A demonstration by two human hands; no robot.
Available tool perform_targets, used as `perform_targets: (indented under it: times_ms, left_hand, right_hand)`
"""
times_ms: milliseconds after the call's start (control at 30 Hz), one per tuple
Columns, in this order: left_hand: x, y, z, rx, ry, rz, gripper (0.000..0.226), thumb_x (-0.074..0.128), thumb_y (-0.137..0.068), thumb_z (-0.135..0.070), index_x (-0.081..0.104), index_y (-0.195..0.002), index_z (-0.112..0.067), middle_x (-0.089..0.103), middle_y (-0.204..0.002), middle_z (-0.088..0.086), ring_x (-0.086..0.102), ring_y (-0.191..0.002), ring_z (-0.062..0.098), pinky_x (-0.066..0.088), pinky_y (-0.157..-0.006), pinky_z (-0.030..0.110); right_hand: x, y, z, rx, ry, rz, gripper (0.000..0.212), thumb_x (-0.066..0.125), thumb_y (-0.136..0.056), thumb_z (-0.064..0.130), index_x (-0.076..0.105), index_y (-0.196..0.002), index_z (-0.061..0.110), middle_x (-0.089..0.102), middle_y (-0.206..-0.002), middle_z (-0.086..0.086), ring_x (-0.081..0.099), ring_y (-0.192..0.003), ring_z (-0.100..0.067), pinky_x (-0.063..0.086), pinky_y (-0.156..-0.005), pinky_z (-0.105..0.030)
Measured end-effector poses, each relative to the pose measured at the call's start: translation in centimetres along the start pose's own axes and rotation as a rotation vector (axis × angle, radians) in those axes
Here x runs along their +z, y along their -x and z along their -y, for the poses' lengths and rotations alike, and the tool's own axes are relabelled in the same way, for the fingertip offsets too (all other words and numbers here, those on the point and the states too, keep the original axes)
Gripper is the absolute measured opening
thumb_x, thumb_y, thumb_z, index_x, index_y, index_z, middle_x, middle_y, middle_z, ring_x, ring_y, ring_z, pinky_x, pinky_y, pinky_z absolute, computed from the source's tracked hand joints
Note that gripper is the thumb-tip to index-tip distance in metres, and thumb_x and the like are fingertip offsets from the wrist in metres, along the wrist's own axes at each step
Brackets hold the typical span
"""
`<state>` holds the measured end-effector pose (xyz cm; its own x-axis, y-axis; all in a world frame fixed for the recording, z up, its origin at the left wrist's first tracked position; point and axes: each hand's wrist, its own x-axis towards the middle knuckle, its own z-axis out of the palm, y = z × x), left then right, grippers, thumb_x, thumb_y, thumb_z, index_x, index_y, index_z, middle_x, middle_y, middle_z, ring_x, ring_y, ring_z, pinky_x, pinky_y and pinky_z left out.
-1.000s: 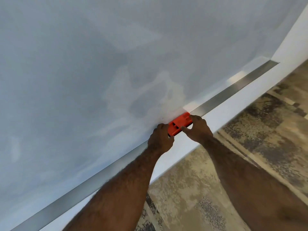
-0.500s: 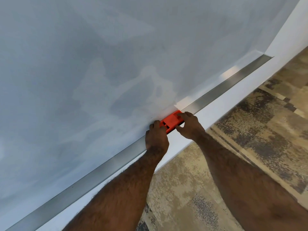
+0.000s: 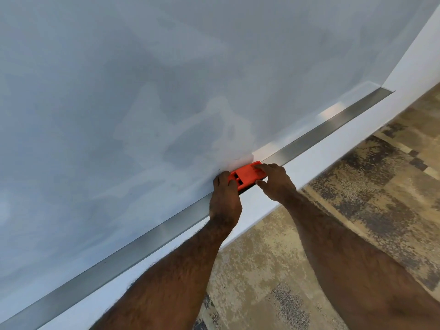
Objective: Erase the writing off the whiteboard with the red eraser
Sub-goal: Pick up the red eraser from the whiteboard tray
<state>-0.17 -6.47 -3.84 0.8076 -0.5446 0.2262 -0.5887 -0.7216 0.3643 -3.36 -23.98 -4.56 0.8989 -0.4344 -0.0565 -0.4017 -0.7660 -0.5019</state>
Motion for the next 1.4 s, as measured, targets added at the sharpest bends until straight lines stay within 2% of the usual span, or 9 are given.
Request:
perform_targets:
  times_ms: [100,267,367,467,667,767,1033,1100,1400]
  left_hand:
    - [-1.1,0.8,0.2,0.041,-0.002,-0.023,0.029,0.054,-0.094,-0.003,0.059,-0.122,-0.002,0.048,-0.137,0.015,0.043,-0.131,0.03,0.046,-0.103,0.036]
    - [-3.9,2.3,0.5,0.166,-0.011,-0.118,0.027,0.069,-0.079,0.008,0.069,-0.106,0.004,0.062,-0.124,0.024,0.058,-0.12,0.041,0.059,-0.084,0.045]
    - [-5.9,2.7,0.9,0.208,-0.05,-0.136,0.024,0.06,-0.089,0.004,0.067,-0.111,0.006,0.057,-0.132,0.028,0.051,-0.13,0.043,0.054,-0.094,0.05]
    - [-8.4,3.2,1.2,0.268,-0.095,-0.176,0.022,0.058,-0.091,0.0,0.067,-0.109,0.007,0.054,-0.134,0.032,0.05,-0.129,0.046,0.049,-0.1,0.053]
    - [-14.7,4.7,2.0,0.343,-0.12,-0.302,0.018,0.063,-0.088,-0.003,0.067,-0.105,0.003,0.06,-0.125,0.028,0.055,-0.121,0.045,0.05,-0.098,0.051]
    - [-18.8,6.0,2.4,0.362,-0.093,-0.384,0.017,0.066,-0.085,-0.002,0.066,-0.102,0.0,0.06,-0.125,0.027,0.056,-0.12,0.044,0.053,-0.095,0.049]
    - [-31.0,8.8,5.1,0.528,-0.197,-0.68,0.011,0.057,-0.092,-0.008,0.059,-0.099,0.001,0.056,-0.125,0.029,0.048,-0.122,0.042,0.045,-0.105,0.047]
    - [-34.4,9.7,6.1,0.555,-0.23,-0.724,0.011,0.057,-0.093,-0.009,0.057,-0.099,0.0,0.055,-0.125,0.029,0.047,-0.122,0.042,0.047,-0.103,0.048]
    - [-48.8,14.1,10.9,0.559,-0.397,-0.838,0.011,0.055,-0.096,-0.012,0.055,-0.091,-0.002,0.052,-0.132,0.028,0.047,-0.126,0.041,0.047,-0.1,0.043]
  right_hand:
    - [0.0,1.0,0.1,-0.036,-0.02,-0.021,0.051,0.067,-0.09,0.025,0.048,-0.137,0.026,0.052,-0.131,-0.011,0.045,-0.123,-0.03,0.043,-0.099,-0.041]
    - [-0.9,3.1,1.6,-0.078,-0.089,-0.064,0.051,0.067,-0.09,0.025,0.048,-0.137,0.024,0.049,-0.133,-0.006,0.053,-0.12,-0.024,0.048,-0.096,-0.041]
    - [-1.7,4.7,3.4,-0.084,-0.132,-0.116,0.048,0.066,-0.09,0.025,0.05,-0.136,0.025,0.05,-0.132,-0.004,0.056,-0.115,-0.023,0.05,-0.092,-0.039]
    - [-3.2,6.2,5.4,-0.136,-0.168,-0.16,0.047,0.067,-0.09,0.026,0.051,-0.135,0.022,0.052,-0.13,-0.005,0.057,-0.114,-0.023,0.05,-0.092,-0.04]
    - [-6.6,9.2,10.6,-0.253,-0.217,-0.252,0.047,0.07,-0.088,0.023,0.054,-0.132,0.021,0.051,-0.125,-0.008,0.059,-0.107,-0.024,0.051,-0.089,-0.04]
    - [-8.6,11.1,14.1,-0.324,-0.215,-0.314,0.047,0.07,-0.088,0.025,0.054,-0.132,0.023,0.048,-0.125,-0.006,0.059,-0.104,-0.022,0.052,-0.087,-0.038]
    - [-12.7,15.9,25.2,-0.519,-0.273,-0.551,0.046,0.069,-0.09,0.031,0.052,-0.132,0.023,0.045,-0.127,-0.005,0.058,-0.105,-0.022,0.052,-0.082,-0.033]
    - [-13.8,17.0,28.3,-0.578,-0.289,-0.588,0.046,0.07,-0.088,0.032,0.053,-0.131,0.023,0.044,-0.127,-0.003,0.055,-0.109,-0.018,0.054,-0.083,-0.037]
    - [-17.8,20.7,41.8,-0.814,-0.217,-0.747,0.059,0.076,-0.079,0.043,0.049,-0.128,0.023,0.038,-0.142,0.004,0.05,-0.123,-0.016,0.049,-0.082,-0.029]
